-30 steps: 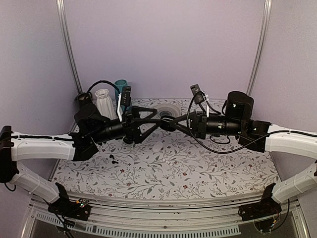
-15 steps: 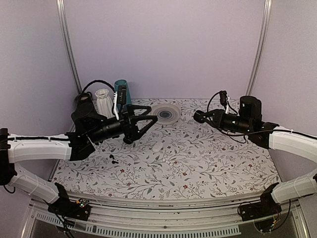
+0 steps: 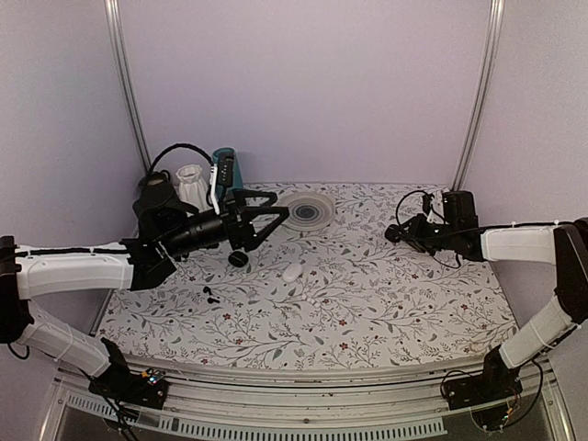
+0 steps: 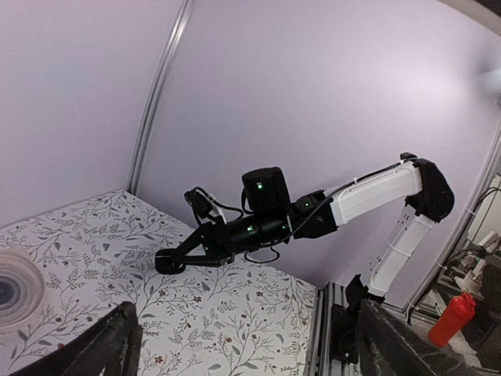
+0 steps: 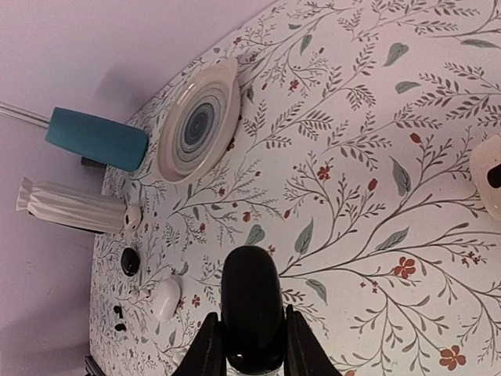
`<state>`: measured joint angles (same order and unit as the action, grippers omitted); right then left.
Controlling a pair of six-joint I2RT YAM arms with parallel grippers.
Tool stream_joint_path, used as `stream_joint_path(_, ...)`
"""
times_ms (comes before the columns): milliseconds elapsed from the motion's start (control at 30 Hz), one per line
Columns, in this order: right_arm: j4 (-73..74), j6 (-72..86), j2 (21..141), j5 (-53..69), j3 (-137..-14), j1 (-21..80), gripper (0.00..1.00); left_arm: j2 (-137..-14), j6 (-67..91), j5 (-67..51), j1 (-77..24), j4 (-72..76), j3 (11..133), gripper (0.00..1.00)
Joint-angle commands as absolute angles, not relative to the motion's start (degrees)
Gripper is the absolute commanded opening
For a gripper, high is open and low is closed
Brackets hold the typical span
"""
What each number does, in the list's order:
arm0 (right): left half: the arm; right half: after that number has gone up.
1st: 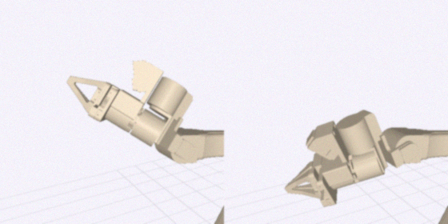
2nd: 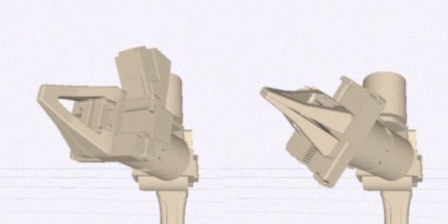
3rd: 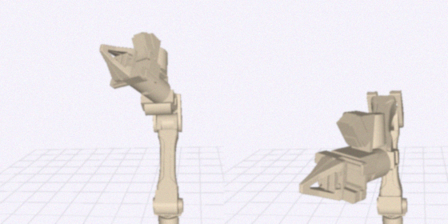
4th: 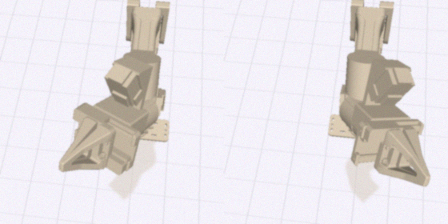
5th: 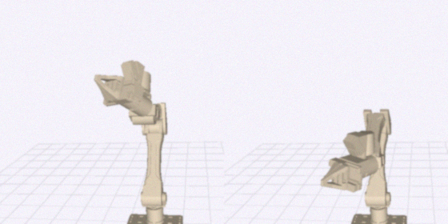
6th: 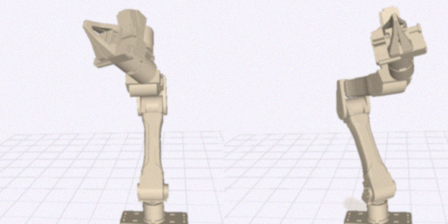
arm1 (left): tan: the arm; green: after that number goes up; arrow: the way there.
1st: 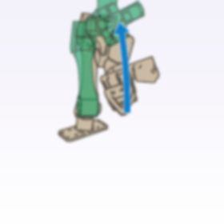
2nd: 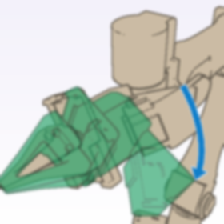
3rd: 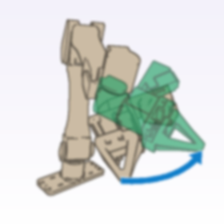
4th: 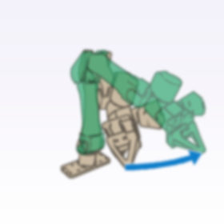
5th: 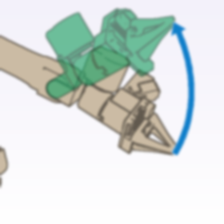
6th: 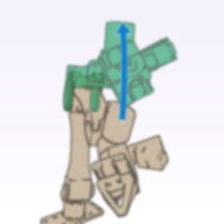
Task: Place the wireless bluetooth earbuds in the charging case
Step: Place the charging case with the earbuds at the center of the board.
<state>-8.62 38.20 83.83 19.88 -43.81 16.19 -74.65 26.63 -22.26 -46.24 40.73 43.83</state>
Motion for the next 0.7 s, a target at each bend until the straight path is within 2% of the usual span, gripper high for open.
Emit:
stream_joint_path(0, -11.84, 39.08, 89.7, 20.68, -44.63, 13.9, 0.06, -73.92, 26.58, -23.61, -44.59, 39.18, 45.12, 0.96)
stream_joint_path(300, -14.47, 39.76, 100.9, 21.19, -49.43, 12.33, 0.05, -73.92, 26.63, -24.26, -43.64, 38.31, 45.88, 0.96)
stream_joint_path(667, -14.33, 39.64, 106.33, 21.22, -53.2, 11.16, 0.07, -73.57, 26.45, -24.87, -42.78, 36.79, 46.65, 0.96)
